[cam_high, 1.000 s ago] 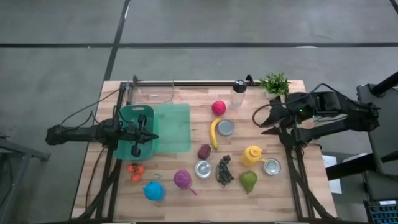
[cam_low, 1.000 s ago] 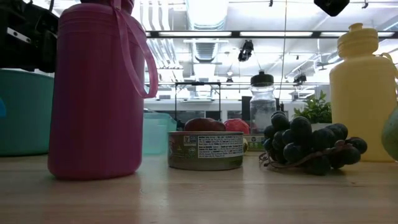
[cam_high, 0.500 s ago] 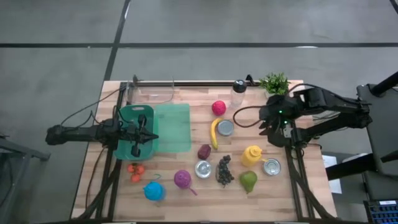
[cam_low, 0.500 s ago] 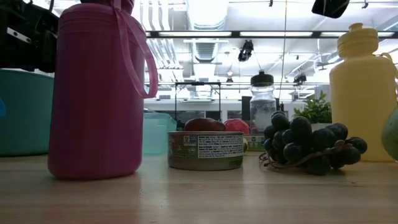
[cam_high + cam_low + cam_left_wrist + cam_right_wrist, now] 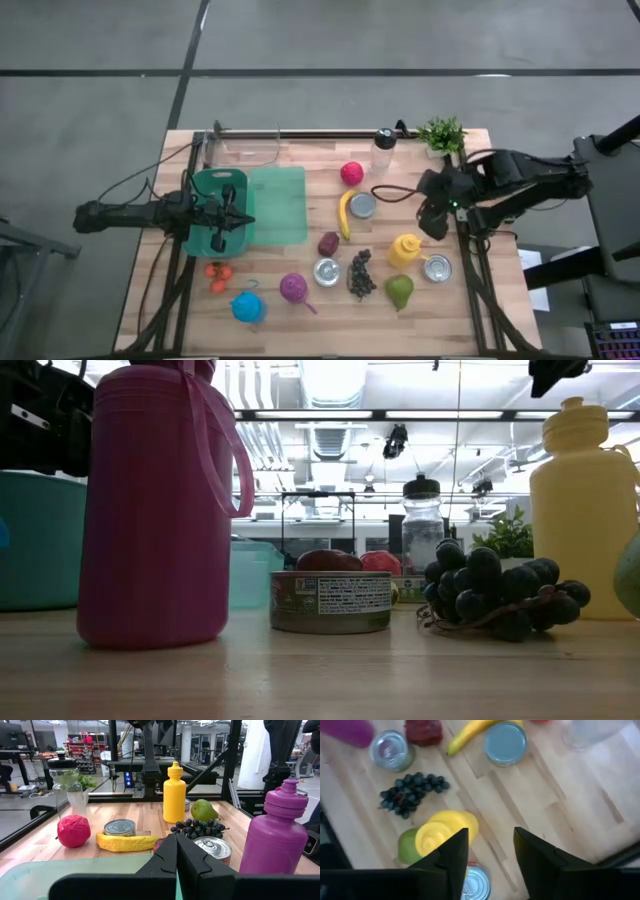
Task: Pick & Place Food Item
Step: Put the yellow water bottle into the transparent bin
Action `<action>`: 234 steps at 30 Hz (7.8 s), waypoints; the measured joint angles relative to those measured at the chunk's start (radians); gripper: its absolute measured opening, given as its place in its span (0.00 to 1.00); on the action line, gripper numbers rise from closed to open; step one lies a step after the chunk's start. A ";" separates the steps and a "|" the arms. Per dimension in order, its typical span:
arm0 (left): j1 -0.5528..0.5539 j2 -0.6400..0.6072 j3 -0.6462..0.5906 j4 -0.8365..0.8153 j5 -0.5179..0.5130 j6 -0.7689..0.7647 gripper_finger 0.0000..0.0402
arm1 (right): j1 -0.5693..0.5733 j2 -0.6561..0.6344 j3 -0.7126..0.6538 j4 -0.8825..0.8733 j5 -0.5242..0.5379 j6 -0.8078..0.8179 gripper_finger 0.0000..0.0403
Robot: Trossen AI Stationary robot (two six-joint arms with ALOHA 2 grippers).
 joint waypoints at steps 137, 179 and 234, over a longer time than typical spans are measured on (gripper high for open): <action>0.000 0.000 0.000 0.000 0.000 0.000 0.00 | 0.201 0.104 -0.279 0.257 -0.023 0.246 0.91; 0.000 0.000 0.000 0.000 0.000 0.000 0.00 | 0.201 0.103 -0.260 0.254 0.002 0.209 0.53; 0.000 0.000 0.000 0.000 0.000 0.000 0.00 | -0.096 0.104 0.152 0.521 0.181 -0.545 0.56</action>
